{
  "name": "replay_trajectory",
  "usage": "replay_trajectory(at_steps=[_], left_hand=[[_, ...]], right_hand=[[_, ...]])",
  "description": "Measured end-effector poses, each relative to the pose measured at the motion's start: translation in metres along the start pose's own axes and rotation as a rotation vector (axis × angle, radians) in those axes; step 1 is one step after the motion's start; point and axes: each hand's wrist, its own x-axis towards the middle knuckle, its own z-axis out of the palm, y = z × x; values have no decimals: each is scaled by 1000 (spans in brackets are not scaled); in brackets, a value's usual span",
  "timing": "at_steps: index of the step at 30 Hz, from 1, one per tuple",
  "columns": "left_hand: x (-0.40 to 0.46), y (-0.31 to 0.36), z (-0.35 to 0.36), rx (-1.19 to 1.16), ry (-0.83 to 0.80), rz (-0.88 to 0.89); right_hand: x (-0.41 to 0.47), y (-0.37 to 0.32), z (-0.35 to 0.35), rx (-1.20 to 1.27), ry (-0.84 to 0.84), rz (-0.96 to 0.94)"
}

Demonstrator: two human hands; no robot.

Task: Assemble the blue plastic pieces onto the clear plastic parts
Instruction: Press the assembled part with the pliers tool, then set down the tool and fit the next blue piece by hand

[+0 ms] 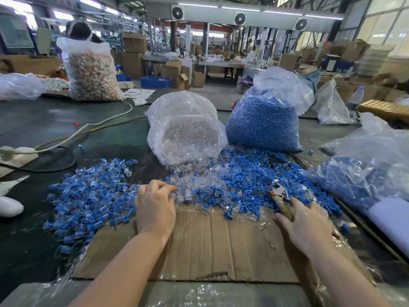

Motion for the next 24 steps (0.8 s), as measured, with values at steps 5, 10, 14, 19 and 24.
replay_trajectory(at_steps=[5, 10, 14, 19, 24], left_hand=[[-21, 28, 20, -190, -149, 181], [-29, 39, 32, -190, -222, 210], [-31, 39, 35, -193, -249, 179], [-35, 38, 31, -217, -256, 187], [-35, 38, 29, -220, -232, 222]], right_hand=[[1, 2, 4, -77, 2, -41], [-6, -7, -4, -51, 90, -70], [-13, -30, -5, 198, 190, -304], [-20, -60, 3, 287, 145, -501], [-26, -81, 12, 174, 125, -512]])
